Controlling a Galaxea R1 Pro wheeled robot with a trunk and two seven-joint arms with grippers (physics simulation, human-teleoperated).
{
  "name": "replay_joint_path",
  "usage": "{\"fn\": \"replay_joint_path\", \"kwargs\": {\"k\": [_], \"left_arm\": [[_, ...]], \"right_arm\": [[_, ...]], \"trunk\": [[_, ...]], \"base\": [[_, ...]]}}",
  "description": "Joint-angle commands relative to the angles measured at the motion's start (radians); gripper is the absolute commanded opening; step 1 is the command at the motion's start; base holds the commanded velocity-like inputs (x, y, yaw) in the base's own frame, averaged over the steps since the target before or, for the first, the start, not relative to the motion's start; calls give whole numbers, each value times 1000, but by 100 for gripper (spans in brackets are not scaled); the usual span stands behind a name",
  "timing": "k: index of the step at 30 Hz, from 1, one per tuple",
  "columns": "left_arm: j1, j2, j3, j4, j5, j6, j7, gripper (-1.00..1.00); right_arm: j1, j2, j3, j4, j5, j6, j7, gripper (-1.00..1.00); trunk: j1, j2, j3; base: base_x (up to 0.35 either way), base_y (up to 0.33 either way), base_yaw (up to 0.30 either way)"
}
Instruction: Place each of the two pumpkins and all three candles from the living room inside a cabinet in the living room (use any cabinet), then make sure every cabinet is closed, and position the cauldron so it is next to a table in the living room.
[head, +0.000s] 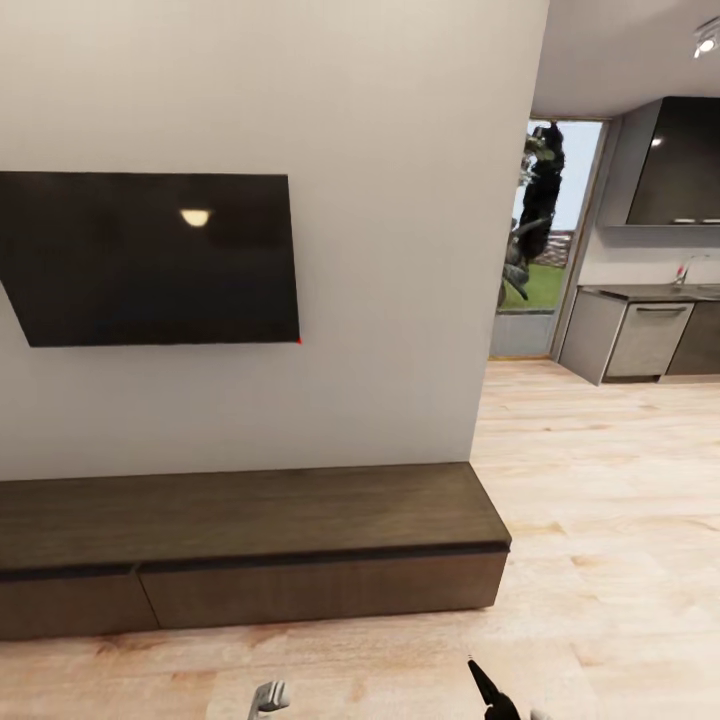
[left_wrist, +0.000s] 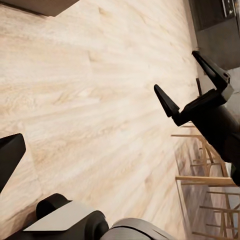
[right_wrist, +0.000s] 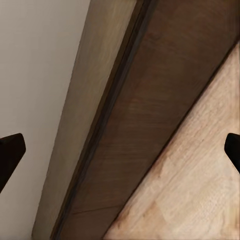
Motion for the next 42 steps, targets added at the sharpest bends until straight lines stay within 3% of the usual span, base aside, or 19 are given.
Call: {"fn": "replay_joint_path", "kwargs": {"k": [1,4,8,11,15,20,31,38,42], "left_arm": [[-1,-1,-4,0,8,8,2,100],[-6,-4,-4,-7,10,9,3,100],[-46,-8,-5,-22,24,27,56,100],[-95,-12,-5,-49,52,96,78,100],[-128,-13,-5,-121,60,154,83,100],[-159,-22,-5,-194,64,211,85,100],[-165,-20,-3,-77,63,224,72,100],[-165,-17,-13,-49,62,225,14,100],[-165,-18,-15,-48,62,225,-5,100]], "right_arm": [[-1,-2,1,5,-8,0,6,100],[-1,-8,1,10,-8,1,20,100],[-1,-14,1,12,-8,1,26,100],[-10,-16,1,9,-8,4,20,100],[-63,-31,1,8,-12,17,15,100],[-100,-40,2,6,-52,20,15,100],[-110,-43,2,6,-85,21,41,100],[-115,-43,3,-6,-156,49,65,100],[-117,-44,1,-6,-169,72,75,100]], "trunk": [[4,-8,-4],[15,-29,-14],[31,-57,-26],[35,-64,-29],[50,-92,-42],[69,-127,-58],[111,-204,-92],[138,-253,-114],[153,-281,-126]], "base": [[0,0,0],[0,0,0],[0,0,0],[0,0,0],[0,0,0],[0,0,0],[0,0,0],[0,0,0],[0,0,0]]}}
